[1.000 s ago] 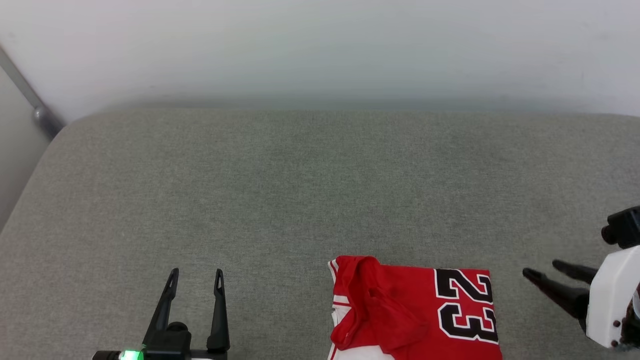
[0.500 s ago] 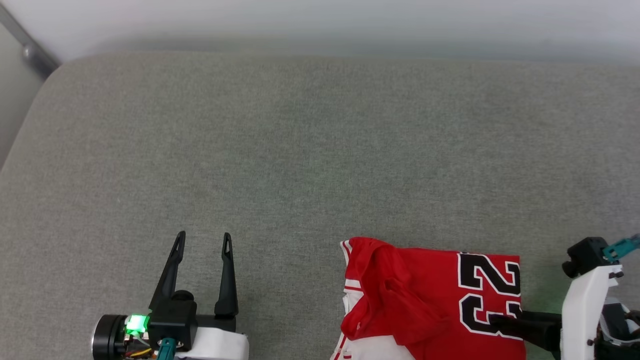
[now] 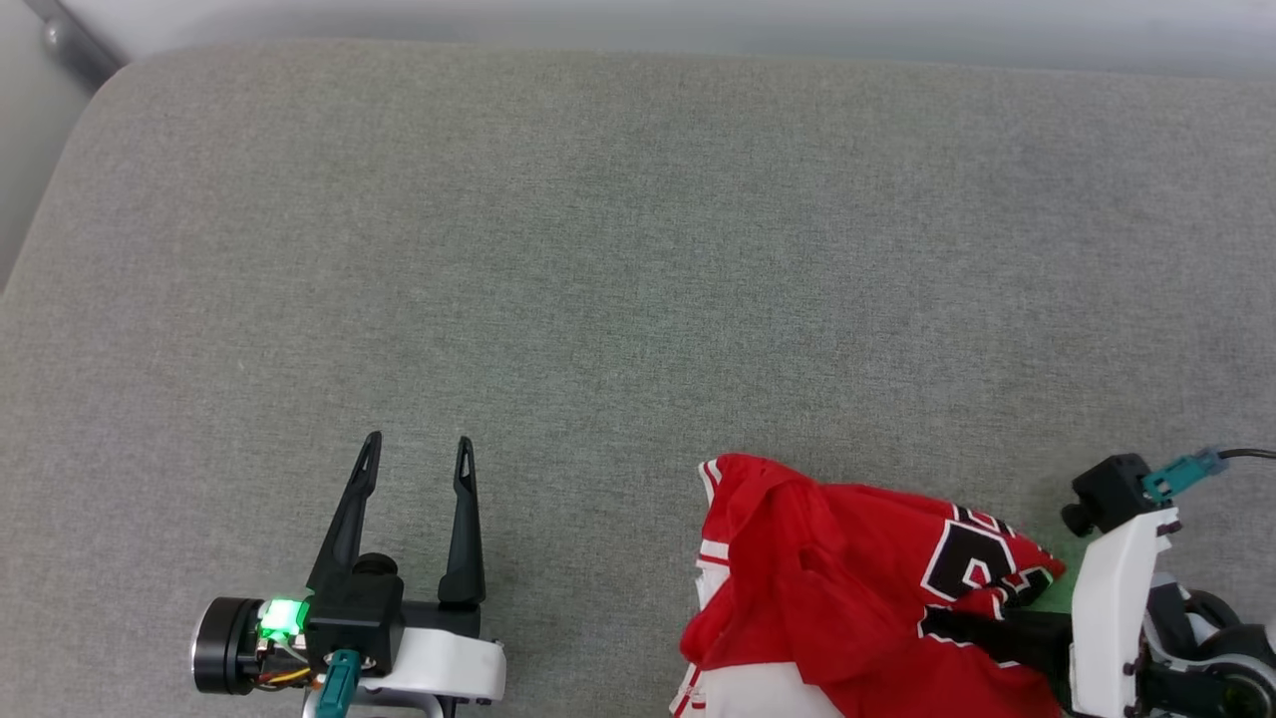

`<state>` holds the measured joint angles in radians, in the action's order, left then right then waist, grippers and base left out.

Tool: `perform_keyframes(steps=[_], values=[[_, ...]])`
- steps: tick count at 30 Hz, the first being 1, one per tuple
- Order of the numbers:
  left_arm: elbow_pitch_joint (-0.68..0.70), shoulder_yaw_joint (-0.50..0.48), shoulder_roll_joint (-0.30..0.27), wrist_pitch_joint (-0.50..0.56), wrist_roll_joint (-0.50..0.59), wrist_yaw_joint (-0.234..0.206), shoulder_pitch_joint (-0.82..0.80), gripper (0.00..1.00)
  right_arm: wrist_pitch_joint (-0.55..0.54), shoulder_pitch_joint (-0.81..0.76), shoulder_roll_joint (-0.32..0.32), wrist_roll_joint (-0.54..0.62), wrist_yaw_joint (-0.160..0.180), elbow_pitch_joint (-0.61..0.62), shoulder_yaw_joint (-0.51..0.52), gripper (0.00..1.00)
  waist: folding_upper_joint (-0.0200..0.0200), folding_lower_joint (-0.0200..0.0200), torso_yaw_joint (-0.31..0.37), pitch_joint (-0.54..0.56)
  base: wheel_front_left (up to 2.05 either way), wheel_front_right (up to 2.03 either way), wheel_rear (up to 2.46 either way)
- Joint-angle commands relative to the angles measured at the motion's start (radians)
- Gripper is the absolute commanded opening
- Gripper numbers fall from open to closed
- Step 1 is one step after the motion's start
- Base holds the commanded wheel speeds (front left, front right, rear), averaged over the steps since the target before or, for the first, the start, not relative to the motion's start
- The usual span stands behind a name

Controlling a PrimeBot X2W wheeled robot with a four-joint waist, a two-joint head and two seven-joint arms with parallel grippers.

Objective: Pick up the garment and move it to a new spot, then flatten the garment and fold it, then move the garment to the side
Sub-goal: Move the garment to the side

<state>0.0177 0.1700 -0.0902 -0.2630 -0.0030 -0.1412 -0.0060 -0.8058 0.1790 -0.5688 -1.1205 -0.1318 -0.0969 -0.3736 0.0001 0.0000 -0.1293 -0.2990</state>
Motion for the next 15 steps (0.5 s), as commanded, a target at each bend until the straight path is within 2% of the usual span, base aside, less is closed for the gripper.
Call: perform_keyframes(steps=[1,11,15], values=[[-0.004,0.0,-0.002,-0.002,0.002,-0.005,-0.008,1.0,0.015,-0.006,0.006,0.005,0.002,-0.018,-0.045,0.0,-0.0001,0.0,0.001,0.007,0.0,0.0,0.0],[-0.012,-0.014,-0.014,-0.002,-0.008,-0.008,0.043,1.0,0.1,0.094,-0.098,0.01,0.002,0.066,-0.091,0.0,-0.0001,0.0,0.053,0.094,0.0,0.0,0.0],[-0.008,-0.027,-0.016,-0.002,-0.011,-0.013,0.077,1.0,0.106,0.144,-0.168,0.029,0.002,0.121,-0.11,0.0,-0.0001,0.0,0.119,0.136,0.0,0.0,0.0]])
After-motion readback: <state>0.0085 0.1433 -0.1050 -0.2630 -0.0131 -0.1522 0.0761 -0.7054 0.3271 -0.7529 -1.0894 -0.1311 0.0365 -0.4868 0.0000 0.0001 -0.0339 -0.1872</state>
